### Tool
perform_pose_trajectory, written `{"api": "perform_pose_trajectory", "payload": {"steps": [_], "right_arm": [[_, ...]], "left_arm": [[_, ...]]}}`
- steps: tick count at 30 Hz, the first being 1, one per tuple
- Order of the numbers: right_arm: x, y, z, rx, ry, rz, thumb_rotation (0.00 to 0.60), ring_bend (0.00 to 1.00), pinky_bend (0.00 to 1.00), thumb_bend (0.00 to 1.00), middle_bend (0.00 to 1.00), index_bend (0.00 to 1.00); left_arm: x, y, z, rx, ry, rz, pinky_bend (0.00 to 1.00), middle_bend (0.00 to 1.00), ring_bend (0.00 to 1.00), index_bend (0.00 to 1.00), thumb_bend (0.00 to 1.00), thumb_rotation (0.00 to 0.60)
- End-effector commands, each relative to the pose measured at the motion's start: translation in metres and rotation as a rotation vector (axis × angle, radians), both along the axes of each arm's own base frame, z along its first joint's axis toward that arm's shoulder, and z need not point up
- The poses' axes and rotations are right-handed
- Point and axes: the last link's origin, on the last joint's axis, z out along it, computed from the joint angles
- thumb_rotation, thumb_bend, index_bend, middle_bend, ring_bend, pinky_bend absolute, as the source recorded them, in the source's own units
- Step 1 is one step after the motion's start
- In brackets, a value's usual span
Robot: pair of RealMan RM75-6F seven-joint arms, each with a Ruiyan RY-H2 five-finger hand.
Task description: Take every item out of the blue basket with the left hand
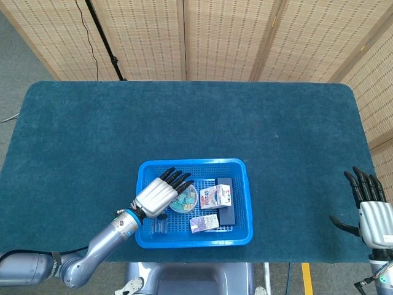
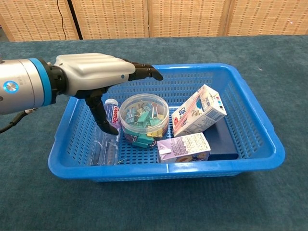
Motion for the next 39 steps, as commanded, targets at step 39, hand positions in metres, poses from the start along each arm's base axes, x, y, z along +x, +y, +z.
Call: {"api": "perform_pose_trajectory", "payload": {"steps": [39], "right_arm": [[-0.005, -0.004, 0.002, 0.008, -0.025, -0.024, 0.600, 0.00, 0.00, 0.00, 0.00, 0.00]], "left_arm": [[0.025, 0.009, -0.010, 0.066, -0.191, 0.057, 0.35, 0.26, 0.38, 0.33, 0.27, 0.600]]}}
